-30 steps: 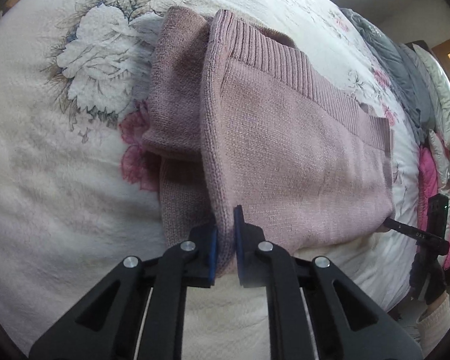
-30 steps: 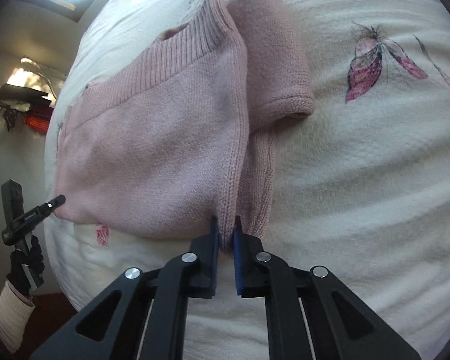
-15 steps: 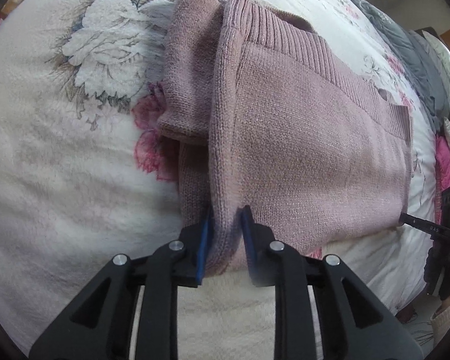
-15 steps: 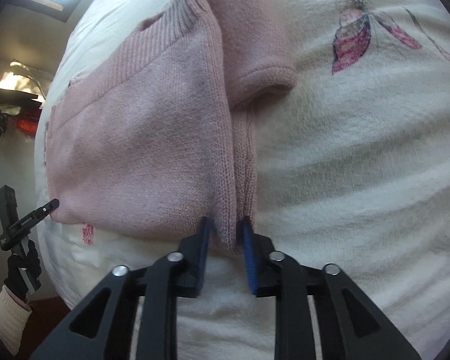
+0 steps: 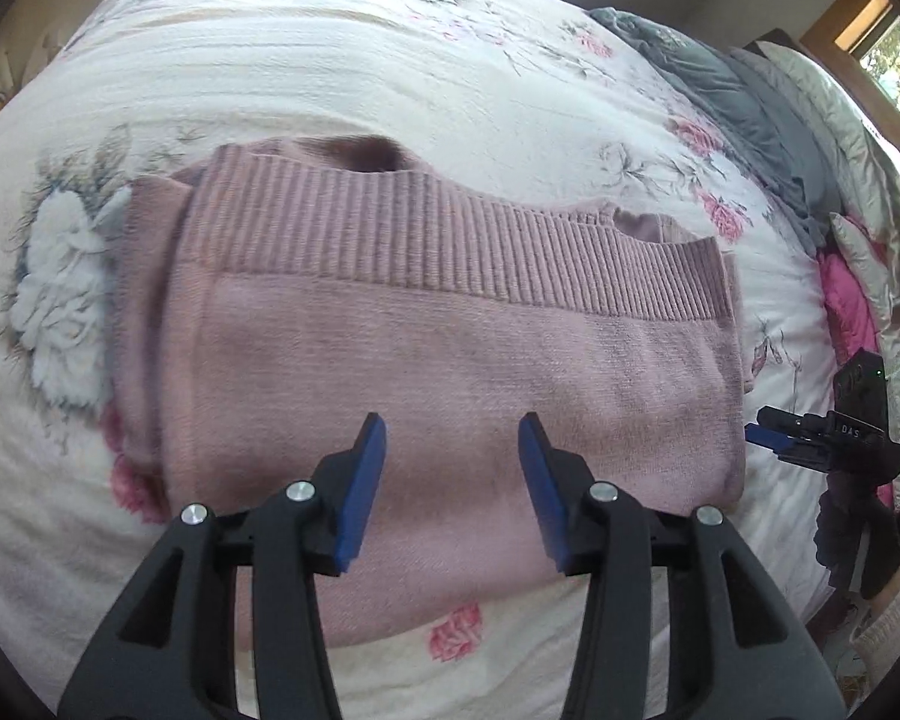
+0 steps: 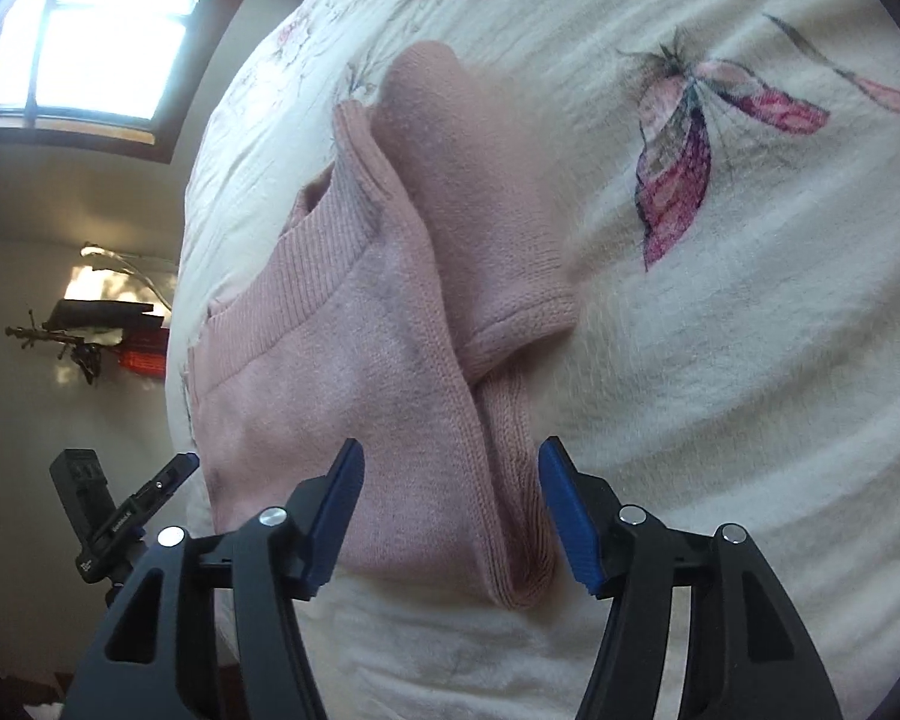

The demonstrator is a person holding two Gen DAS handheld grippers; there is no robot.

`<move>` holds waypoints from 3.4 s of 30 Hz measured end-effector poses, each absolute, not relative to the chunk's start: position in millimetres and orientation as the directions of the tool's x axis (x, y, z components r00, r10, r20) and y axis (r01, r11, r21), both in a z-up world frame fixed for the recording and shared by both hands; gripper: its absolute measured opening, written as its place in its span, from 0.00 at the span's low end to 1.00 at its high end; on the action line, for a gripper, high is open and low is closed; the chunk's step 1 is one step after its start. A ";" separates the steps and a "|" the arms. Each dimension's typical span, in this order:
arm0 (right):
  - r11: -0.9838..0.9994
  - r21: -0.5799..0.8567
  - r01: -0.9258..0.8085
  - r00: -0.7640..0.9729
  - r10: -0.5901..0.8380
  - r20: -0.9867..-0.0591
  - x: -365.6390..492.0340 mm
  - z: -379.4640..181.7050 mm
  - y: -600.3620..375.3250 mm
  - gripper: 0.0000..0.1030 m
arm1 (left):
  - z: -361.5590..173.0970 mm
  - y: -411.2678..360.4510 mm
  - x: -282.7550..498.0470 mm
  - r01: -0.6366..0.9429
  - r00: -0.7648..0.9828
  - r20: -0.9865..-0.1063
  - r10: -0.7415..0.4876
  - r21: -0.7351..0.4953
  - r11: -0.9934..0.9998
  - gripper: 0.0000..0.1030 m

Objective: Fold small clothes

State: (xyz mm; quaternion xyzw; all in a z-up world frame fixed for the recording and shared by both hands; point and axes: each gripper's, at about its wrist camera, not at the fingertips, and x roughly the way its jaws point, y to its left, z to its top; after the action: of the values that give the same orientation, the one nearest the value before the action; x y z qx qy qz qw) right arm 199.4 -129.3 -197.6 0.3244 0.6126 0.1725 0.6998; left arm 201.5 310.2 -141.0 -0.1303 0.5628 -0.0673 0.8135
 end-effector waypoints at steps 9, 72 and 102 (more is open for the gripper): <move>0.626 0.756 0.189 0.173 0.737 -0.654 224.3 -236.2 -126.3 0.59 | -184.4 298.6 235.8 -0.098 0.288 -0.925 -0.247 -0.285 0.953 0.44; 0.760 0.650 0.004 0.116 0.645 -0.755 190.0 -167.9 -55.3 0.47 | -191.9 281.0 288.5 -0.151 0.235 -0.743 -0.626 -0.665 0.732 0.64; 0.872 0.490 -0.016 0.112 0.488 -0.865 196.2 -196.5 -3.3 0.95 | -117.2 315.1 241.1 -0.060 0.457 -0.631 -0.627 -0.725 0.686 0.19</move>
State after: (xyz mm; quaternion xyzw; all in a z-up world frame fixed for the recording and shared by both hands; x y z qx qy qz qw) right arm 196.2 -3.3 -196.5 0.1836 0.6432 0.1746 0.7226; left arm 241.1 315.1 -117.2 -0.3517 0.4882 -0.1821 0.7777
